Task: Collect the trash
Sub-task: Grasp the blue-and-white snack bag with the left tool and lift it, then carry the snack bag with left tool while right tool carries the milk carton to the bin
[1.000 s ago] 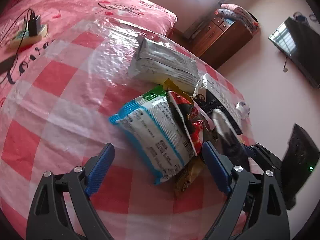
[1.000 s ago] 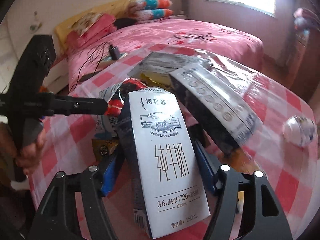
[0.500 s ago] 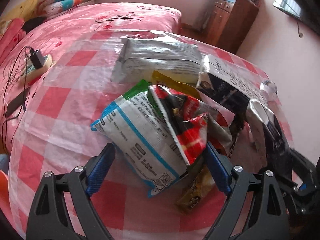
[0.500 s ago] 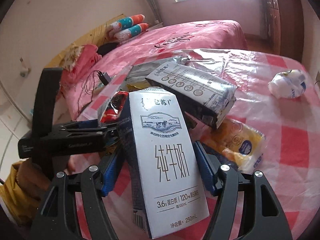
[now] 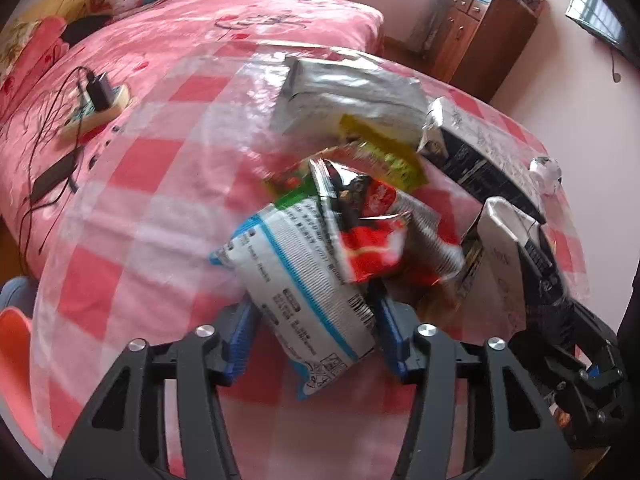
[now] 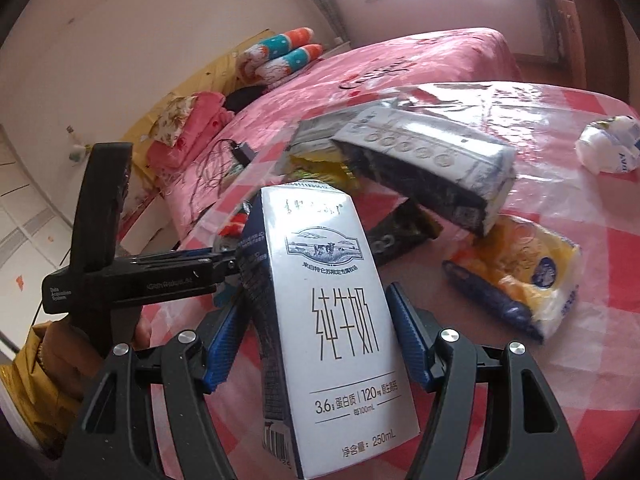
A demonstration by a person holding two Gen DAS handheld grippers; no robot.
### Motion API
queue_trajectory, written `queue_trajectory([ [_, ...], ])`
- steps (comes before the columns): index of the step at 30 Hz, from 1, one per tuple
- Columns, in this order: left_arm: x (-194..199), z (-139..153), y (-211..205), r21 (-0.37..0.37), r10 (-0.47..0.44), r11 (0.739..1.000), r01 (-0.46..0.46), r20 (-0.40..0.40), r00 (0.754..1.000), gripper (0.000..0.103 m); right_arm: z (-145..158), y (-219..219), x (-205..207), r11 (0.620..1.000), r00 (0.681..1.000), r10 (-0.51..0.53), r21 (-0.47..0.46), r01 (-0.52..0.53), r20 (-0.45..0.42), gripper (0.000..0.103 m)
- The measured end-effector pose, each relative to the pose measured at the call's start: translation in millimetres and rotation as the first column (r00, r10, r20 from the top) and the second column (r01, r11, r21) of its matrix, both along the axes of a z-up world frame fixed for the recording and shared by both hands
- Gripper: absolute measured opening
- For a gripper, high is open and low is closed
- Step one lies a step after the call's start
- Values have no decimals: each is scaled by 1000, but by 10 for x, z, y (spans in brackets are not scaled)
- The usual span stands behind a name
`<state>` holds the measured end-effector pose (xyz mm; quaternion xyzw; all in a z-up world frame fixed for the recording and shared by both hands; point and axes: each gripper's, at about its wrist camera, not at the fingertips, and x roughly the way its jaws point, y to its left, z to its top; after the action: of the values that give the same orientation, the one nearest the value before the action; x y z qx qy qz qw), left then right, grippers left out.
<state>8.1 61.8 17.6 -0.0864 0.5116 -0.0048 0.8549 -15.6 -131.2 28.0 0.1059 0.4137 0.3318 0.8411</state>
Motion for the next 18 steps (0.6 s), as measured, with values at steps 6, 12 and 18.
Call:
queue_trajectory([
  [6, -257, 4, 66, 14, -15, 1000, 15, -22, 1000, 54, 25, 33, -68, 1000, 1000, 24, 18, -24, 6, 68],
  [12, -500, 8, 221, -2, -34, 999, 34, -23, 999, 53, -29, 26, -15, 999, 999, 24, 44, -23, -21, 68],
  [18, -635, 59, 314, -26, -74, 997, 74, 18, 997, 53, -43, 69, 55, 999, 999, -3, 53, 6, -49, 68],
])
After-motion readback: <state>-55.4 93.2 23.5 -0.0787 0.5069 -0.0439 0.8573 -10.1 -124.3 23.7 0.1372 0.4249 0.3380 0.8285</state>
